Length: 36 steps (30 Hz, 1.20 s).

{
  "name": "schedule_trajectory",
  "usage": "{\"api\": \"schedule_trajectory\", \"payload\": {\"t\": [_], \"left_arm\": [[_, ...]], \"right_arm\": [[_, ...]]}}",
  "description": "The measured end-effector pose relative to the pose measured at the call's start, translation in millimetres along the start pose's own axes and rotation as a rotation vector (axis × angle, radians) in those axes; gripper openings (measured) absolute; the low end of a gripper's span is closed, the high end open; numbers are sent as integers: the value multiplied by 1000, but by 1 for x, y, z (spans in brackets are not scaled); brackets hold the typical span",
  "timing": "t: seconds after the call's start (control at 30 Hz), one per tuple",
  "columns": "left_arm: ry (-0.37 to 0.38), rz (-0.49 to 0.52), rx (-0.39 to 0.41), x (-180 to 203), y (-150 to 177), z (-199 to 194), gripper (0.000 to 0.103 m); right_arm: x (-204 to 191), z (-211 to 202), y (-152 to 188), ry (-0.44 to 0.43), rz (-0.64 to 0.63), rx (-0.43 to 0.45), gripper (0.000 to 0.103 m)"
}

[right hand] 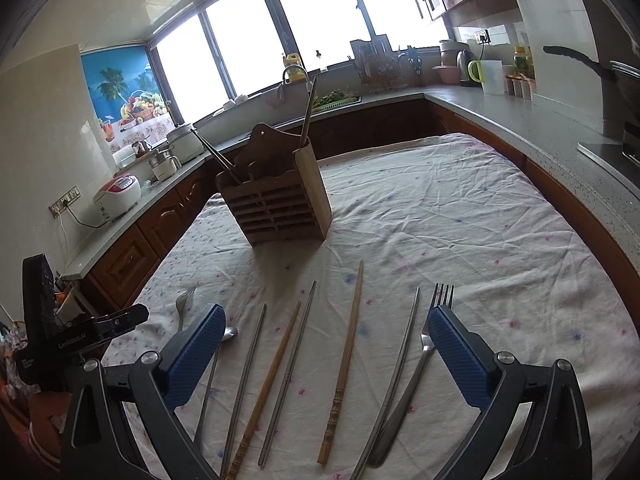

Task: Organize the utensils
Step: 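Withdraw both open tools back toward the remaining utensils, then grasp the metal spoon handle with the left tool while the right tool grasps a thin metal chopstick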

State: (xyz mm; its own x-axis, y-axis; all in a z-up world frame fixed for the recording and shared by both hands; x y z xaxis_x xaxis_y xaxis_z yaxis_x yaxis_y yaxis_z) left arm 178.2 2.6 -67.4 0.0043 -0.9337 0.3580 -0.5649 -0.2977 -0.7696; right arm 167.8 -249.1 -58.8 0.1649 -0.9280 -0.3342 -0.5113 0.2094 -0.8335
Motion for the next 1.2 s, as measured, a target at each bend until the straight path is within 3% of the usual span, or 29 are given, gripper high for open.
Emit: {"api": "schedule_trajectory", "payload": {"t": [0.8,1.0,1.2], "left_arm": [[21,89,-158,28,30,32,88],[37,106,-197,34,35,43,79],[52,109,-236,38,40,53,64]], "right_arm": [[17,25,13,32,15,-59,101],[22,36,16,42,20,-92,91],[27,51,22,40,34,-140,70]]}}
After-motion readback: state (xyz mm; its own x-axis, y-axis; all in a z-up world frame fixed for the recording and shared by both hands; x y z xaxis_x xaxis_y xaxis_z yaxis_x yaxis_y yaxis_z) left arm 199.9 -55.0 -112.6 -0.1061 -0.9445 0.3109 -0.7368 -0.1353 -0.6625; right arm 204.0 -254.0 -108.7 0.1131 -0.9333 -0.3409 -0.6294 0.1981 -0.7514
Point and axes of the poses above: each gripper's, at about its wrist camera, not at the fingertips, and z roughly the way its jaws point, x to its right, y to its underside, the point moved 8 cm from there along z, roughly the way its jaws point, and after that the axes turned 11 degrees about x, right-handed, at the moved point
